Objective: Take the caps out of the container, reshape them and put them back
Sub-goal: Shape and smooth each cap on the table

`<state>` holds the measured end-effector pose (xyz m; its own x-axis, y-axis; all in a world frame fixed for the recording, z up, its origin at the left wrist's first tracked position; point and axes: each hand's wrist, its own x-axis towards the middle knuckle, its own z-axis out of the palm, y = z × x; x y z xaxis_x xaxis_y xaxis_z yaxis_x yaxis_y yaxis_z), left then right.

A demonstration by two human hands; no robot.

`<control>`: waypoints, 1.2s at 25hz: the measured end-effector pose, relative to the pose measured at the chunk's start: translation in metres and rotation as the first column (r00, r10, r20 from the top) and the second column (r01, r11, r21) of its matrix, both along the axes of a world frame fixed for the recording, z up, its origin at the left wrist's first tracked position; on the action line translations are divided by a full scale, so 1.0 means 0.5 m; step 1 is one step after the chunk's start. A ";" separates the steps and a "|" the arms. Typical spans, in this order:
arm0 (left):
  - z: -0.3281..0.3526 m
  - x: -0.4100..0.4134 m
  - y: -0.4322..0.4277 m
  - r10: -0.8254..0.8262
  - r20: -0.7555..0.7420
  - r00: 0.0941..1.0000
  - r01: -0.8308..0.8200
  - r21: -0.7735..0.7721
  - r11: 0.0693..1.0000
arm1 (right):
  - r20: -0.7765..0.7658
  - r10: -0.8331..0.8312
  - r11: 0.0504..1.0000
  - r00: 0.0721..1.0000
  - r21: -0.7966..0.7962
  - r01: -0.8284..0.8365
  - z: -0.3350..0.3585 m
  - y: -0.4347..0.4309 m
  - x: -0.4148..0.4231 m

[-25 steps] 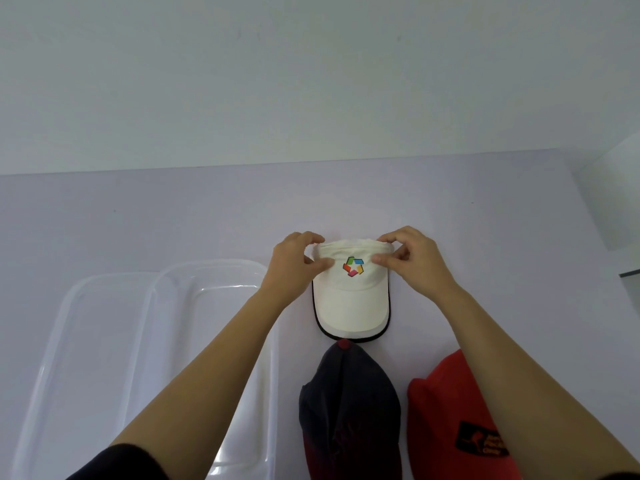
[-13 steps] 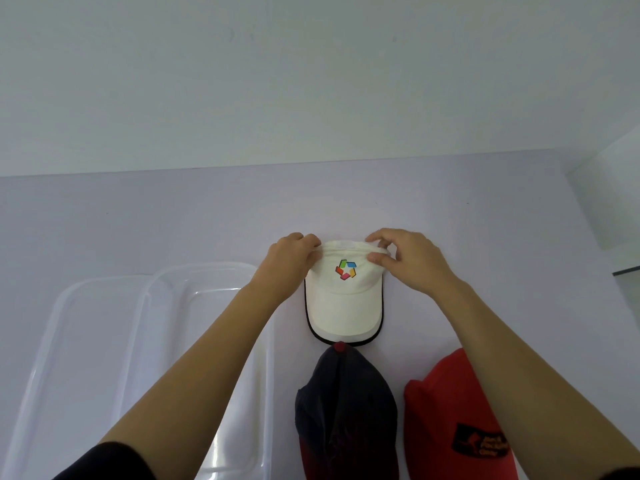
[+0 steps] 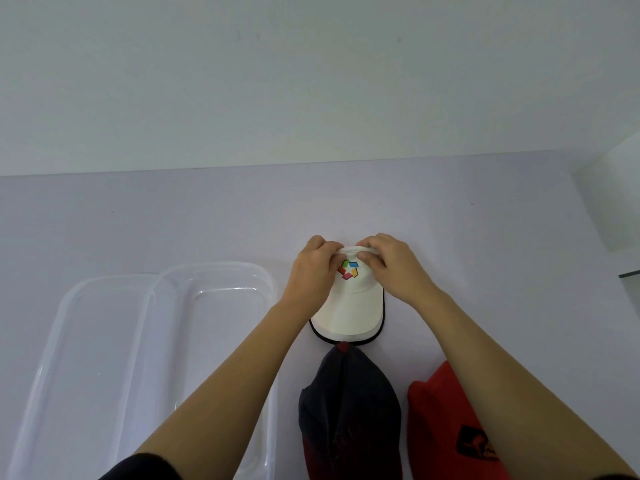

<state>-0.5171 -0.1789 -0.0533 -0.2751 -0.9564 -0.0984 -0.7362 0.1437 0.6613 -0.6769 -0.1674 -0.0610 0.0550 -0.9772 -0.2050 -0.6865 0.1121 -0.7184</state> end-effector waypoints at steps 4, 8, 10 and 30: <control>-0.002 -0.003 -0.004 -0.079 0.156 0.984 0.083 -0.015 0.996 | -0.108 0.054 0.998 0.993 -0.020 -0.057 -0.006 -0.006 -0.002; 0.014 -0.001 -0.001 -0.099 0.277 0.956 0.104 -0.006 0.995 | -0.162 0.044 0.996 0.986 -0.067 -0.056 -0.005 0.005 -0.004; 0.029 0.003 0.005 -0.091 0.330 0.940 0.114 -0.051 0.992 | -0.206 0.044 0.990 0.977 -0.122 -0.070 0.011 0.016 -0.007; 0.092 -0.152 0.388 0.178 -0.035 0.983 -0.144 0.449 0.882 | 0.031 -0.451 0.877 0.892 0.199 0.437 0.072 0.454 -0.314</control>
<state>-0.5929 0.0150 -0.0072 -0.1440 -0.8495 -0.5076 -0.6715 -0.2929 0.6807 -0.8340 0.0596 -0.0251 -0.3537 -0.8485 -0.3936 -0.4796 0.5258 -0.7025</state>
